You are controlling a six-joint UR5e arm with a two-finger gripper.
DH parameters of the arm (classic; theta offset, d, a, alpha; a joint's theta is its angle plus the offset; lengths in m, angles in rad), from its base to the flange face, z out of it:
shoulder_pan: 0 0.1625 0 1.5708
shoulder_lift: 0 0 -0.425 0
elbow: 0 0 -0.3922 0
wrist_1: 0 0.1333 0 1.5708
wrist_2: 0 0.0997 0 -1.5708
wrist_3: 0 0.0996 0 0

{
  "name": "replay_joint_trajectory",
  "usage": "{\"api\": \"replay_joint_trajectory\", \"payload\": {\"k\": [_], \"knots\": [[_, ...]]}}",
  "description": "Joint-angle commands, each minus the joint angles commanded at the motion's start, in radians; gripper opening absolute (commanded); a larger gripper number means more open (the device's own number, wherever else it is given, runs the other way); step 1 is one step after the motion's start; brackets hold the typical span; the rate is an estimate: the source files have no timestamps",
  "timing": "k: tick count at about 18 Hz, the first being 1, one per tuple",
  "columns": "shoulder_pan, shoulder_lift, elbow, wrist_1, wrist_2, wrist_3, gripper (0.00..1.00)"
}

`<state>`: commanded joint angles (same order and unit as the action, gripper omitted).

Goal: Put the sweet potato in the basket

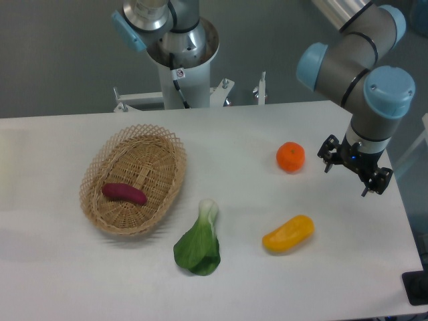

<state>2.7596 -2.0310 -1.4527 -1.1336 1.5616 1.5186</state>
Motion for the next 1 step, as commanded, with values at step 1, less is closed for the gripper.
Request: {"api": "replay_joint_trajectory", "payload": {"k": [1], "knots": [[0.000,0.000,0.000,0.000,0.000,0.000,1.00]]}}
